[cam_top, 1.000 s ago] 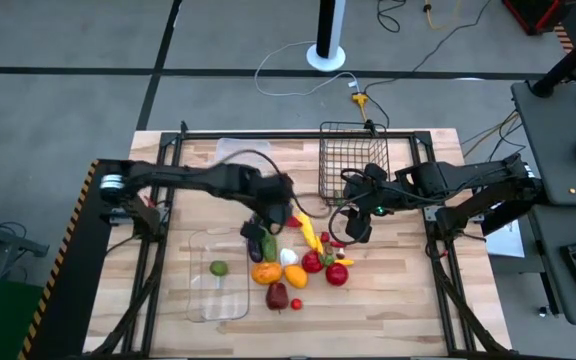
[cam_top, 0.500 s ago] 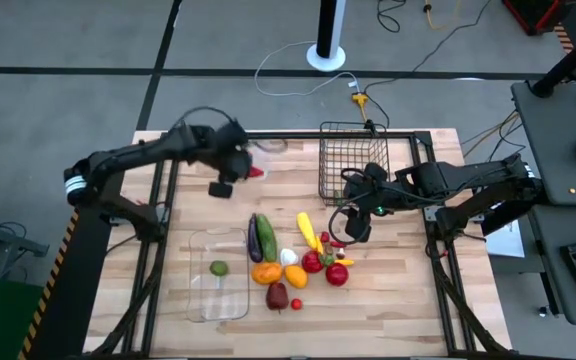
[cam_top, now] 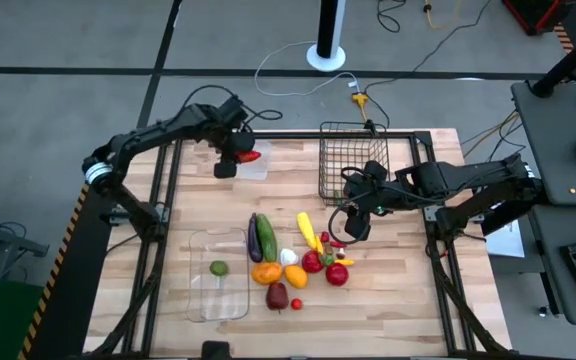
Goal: Sort produce into baskets
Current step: Put the red bell pepper into the wire basket
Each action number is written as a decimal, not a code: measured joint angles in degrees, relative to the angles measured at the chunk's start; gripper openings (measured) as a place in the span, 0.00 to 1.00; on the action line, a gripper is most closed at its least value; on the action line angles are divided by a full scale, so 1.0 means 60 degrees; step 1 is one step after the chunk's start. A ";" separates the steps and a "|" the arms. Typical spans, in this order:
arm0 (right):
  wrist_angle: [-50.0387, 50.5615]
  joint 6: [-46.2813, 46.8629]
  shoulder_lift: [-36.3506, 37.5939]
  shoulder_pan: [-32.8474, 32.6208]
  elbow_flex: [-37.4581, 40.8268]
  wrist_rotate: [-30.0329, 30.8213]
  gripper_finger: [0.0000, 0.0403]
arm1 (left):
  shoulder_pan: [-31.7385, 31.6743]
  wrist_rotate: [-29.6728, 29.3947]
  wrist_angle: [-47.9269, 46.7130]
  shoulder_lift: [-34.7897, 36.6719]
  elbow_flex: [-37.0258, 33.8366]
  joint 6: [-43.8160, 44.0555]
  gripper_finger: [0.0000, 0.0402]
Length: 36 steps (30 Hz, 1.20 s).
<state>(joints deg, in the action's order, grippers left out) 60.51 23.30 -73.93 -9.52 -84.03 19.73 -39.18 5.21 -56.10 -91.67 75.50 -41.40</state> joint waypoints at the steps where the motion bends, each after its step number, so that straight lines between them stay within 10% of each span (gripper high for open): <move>1: 0.0000 -0.0001 0.0000 0.0000 0.0002 0.0000 0.49 | 0.0000 0.0004 -0.0015 -0.0109 0.0039 -0.0017 0.27; 11: -0.1564 -0.1176 0.0018 0.0000 0.0688 0.1292 0.49 | 0.0153 0.1288 0.0079 0.0182 0.0111 0.0266 0.27; 19: -0.9065 -0.4450 0.0033 0.0000 0.3861 0.1785 0.49 | 0.1637 0.3745 0.2378 0.2157 -0.0450 0.1697 0.27; 27: -1.9177 -0.7358 -0.0073 0.0420 0.7230 0.0230 0.49 | 0.4100 0.1732 0.6775 0.3768 -0.2510 0.3137 0.27; 36: -1.9864 -0.5375 -0.0802 0.1459 0.6922 -0.2297 0.49 | 0.5091 0.0251 0.9845 0.3726 -0.3673 0.4093 0.27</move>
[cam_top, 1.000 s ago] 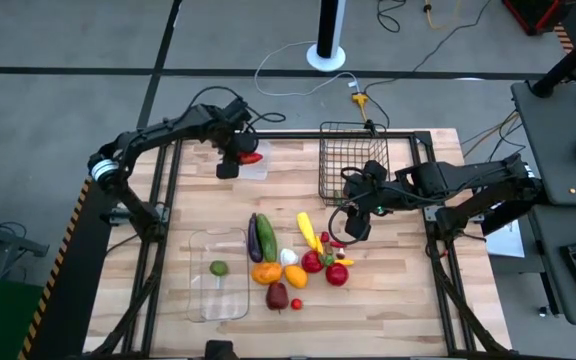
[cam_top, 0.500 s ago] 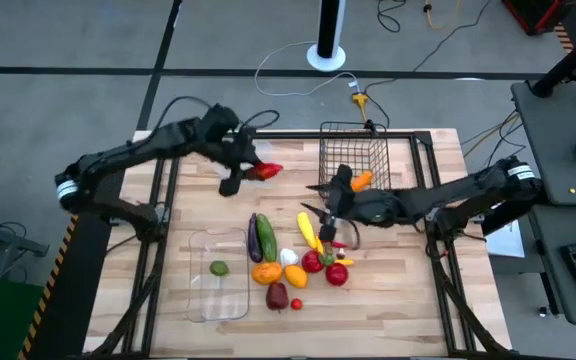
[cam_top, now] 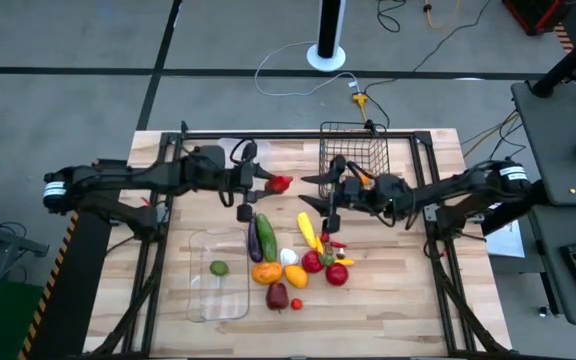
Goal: Sort produce into baskets
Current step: Put the red bell pepper into the wire basket
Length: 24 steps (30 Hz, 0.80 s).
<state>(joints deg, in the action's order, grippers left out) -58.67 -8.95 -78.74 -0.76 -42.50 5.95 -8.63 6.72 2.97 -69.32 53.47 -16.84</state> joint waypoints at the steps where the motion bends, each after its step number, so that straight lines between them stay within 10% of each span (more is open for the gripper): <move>1: -0.0025 0.0045 -0.0099 -0.0008 -0.0136 -0.0003 0.49 | 0.0027 -0.0037 0.0135 -0.0062 -0.0034 0.0143 0.27; 24: 0.0319 0.0919 -0.1165 0.0002 -0.1130 0.0230 0.43 | 0.1014 -0.1077 0.1286 -0.1017 -0.0053 0.1071 0.27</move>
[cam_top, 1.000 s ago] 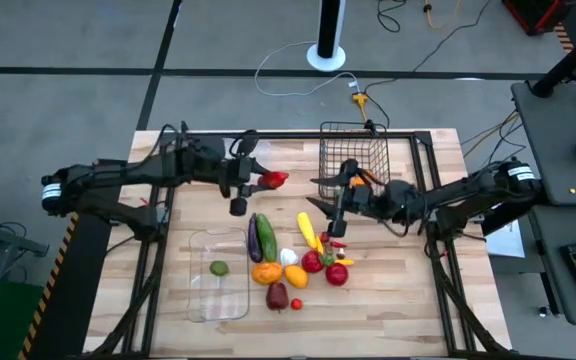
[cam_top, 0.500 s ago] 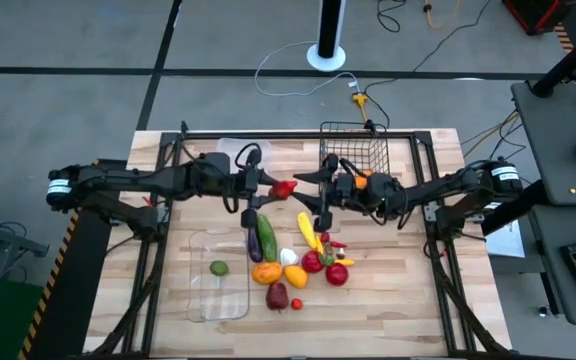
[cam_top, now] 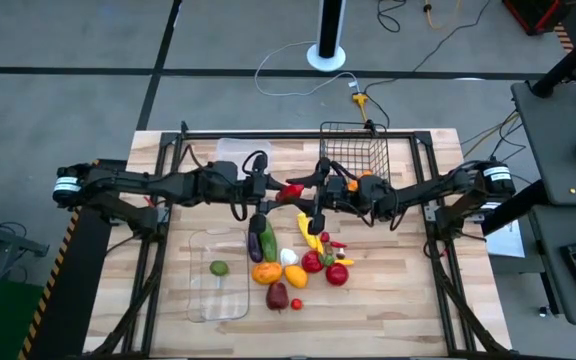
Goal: Sort produce into baskets
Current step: Put the red bell pepper into the wire basket
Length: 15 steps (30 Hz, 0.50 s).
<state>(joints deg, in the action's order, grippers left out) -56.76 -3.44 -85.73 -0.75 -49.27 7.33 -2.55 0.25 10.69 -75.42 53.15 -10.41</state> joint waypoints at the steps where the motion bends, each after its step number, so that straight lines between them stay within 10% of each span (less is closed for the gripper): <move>1: -0.0014 -0.0001 0.0005 0.0000 0.0000 -0.0003 0.41 | 0.0000 0.0000 -0.0010 0.0000 -0.0004 0.0007 0.27; 7: -0.0017 -0.0112 0.0018 0.0000 0.0000 0.0023 0.19 | -0.0004 -0.0052 -0.0026 0.0061 0.0001 -0.0002 0.36; 15: 0.0033 -0.0047 0.0061 0.0000 0.0000 0.0026 0.19 | 0.0000 -0.0427 -0.0316 0.0145 0.0015 0.0083 0.42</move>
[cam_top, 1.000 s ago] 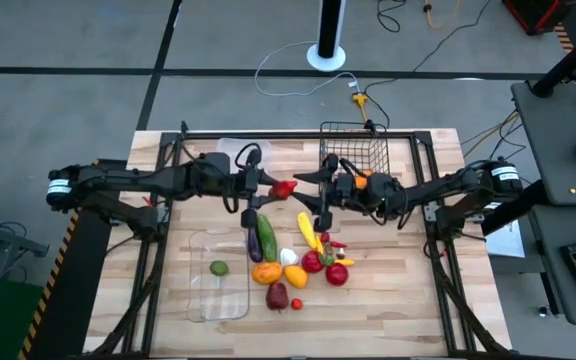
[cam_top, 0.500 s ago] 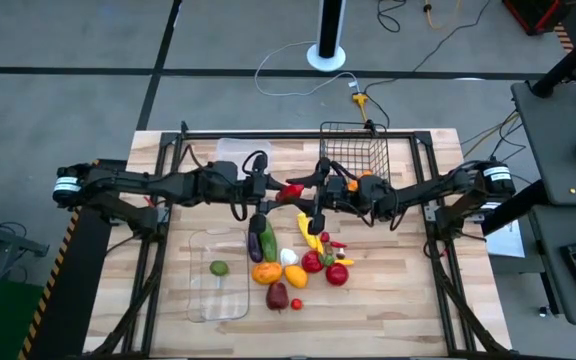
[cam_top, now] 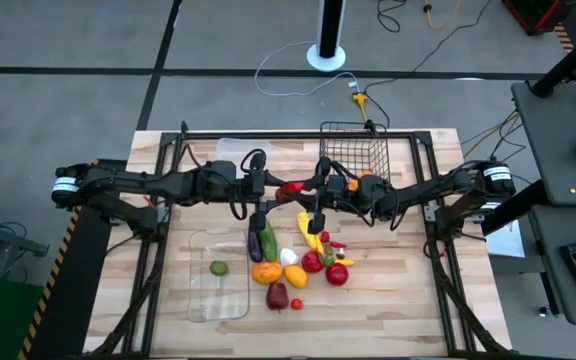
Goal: Sort produce into baskets
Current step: Put the red bell pepper into the wire basket, then put the left red tomato into the transparent bin
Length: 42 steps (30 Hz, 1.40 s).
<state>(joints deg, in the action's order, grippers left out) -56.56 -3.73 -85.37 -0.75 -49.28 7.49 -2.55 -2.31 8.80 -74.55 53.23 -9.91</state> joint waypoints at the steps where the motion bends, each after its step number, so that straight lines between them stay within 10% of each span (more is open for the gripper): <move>1: 0.0026 0.0046 0.0029 0.0000 0.0000 0.0004 0.19 | -0.0004 -0.0006 -0.0056 0.0016 0.0000 0.0004 0.44; 9: 0.1911 0.0106 0.0921 0.0010 -0.0164 0.1192 0.19 | -0.0029 -0.0662 -0.1563 0.0125 0.0196 0.0514 0.62; 17: 1.0850 0.1610 0.1724 0.0647 -0.2278 0.5395 0.21 | 0.0049 -0.0769 -0.4070 0.0235 0.0972 0.2015 0.67; 23: 1.6373 0.4469 0.1409 0.1878 -0.3358 0.5236 0.20 | 0.0336 -0.0783 -0.4500 0.0306 0.1151 0.2518 0.65; 42: 1.6297 0.4951 0.1470 0.2631 -0.2498 0.4663 0.47 | 0.2362 -0.2560 -0.4744 0.0553 0.1126 0.3101 0.61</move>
<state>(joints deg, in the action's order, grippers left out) 41.22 25.98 -76.55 15.03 -64.26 35.46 11.63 -17.67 -19.67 -71.23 59.99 8.70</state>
